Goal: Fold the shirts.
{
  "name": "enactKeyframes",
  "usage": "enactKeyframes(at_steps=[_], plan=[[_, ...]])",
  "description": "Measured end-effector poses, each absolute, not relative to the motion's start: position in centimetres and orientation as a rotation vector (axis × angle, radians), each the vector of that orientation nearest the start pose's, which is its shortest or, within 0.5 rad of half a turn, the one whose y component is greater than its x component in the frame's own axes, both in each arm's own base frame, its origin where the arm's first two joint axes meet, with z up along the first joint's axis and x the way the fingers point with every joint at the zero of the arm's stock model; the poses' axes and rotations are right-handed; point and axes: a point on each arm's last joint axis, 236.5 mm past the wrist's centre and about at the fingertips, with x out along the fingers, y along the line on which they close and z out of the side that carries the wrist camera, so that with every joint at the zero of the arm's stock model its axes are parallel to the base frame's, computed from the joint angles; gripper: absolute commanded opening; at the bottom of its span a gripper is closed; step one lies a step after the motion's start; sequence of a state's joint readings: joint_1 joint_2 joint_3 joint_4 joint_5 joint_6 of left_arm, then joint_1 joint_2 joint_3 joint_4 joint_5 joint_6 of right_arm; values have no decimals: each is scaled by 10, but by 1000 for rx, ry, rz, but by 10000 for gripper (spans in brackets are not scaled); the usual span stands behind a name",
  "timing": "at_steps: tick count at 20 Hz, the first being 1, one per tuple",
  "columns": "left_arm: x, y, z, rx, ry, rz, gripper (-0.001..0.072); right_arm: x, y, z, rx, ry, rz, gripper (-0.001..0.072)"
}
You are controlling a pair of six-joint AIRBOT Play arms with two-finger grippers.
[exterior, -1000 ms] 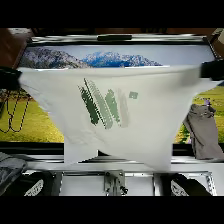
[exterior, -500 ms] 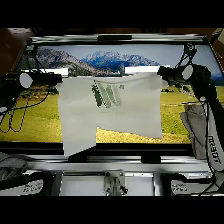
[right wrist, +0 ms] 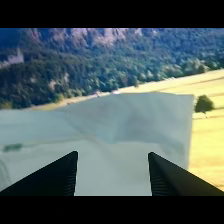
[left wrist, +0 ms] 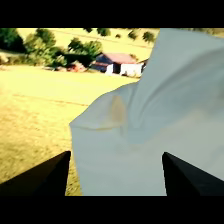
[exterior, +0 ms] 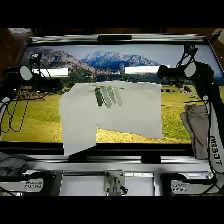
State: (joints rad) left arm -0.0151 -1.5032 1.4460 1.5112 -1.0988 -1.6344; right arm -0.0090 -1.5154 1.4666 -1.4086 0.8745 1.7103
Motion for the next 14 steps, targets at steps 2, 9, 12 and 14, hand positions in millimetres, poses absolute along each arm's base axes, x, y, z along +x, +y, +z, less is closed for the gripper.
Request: enactKeyframes(at_steps=[2,9,12,14], plan=[[438,6,20,-122,1292,-1,685,488,-7,54,207,1044,-54,432],[339,-7,-44,-516,1592,-221,679,363,-56,25,363,1510,-65,455],[324,-22,-71,-585,1596,-259,585,347,-50,21,429,1571,-33,455],[322,-31,-82,-608,1580,-275,548,344,-46,20,451,1581,-18,455]])
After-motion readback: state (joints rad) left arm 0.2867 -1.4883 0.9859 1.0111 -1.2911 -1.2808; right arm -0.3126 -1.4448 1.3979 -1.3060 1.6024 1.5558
